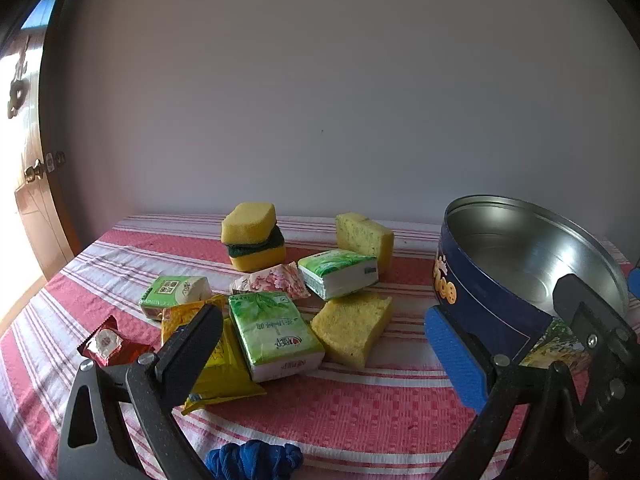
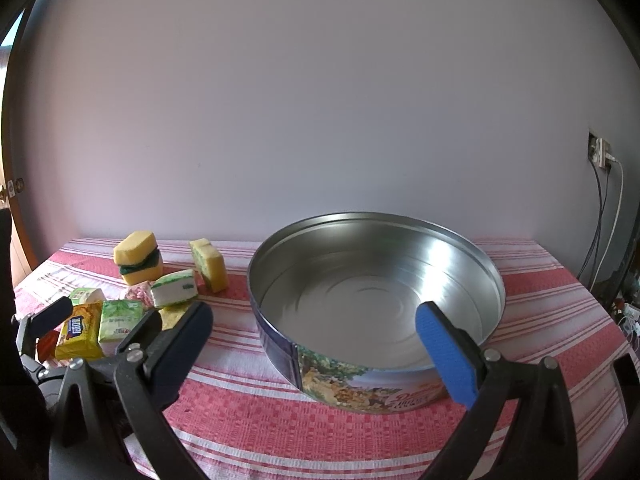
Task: Organize objects
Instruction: 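Move both tools toward the red snack packet and blue cloth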
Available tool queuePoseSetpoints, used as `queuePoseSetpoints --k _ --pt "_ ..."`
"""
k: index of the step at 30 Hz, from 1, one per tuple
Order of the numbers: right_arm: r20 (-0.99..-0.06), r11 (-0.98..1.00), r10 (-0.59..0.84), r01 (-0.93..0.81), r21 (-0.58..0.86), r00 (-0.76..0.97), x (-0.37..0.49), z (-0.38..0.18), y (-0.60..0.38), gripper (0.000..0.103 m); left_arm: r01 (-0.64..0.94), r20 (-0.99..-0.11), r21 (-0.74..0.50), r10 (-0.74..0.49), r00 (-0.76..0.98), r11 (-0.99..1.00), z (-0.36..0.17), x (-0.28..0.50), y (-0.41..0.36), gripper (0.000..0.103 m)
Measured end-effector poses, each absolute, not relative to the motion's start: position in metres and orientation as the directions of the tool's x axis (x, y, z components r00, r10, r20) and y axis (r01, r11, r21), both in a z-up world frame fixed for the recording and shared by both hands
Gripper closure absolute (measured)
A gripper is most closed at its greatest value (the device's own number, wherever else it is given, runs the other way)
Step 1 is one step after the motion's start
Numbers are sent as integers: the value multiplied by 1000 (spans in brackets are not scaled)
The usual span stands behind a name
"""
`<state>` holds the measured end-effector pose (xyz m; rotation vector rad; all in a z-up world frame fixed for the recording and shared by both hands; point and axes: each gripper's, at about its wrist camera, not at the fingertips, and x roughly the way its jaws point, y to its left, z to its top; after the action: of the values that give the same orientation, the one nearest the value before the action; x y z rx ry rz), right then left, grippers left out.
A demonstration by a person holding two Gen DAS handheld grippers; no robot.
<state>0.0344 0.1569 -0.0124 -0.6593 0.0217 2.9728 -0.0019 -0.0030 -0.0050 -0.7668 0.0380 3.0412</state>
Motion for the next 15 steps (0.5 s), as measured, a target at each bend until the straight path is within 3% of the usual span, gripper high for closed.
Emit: queuePoseSetpoints --k 15 --pt "-420 -997 66 -71 -2 -905 38 -13 153 0 15 -449 52 -37 -893 -999 -2 14 -18 1"
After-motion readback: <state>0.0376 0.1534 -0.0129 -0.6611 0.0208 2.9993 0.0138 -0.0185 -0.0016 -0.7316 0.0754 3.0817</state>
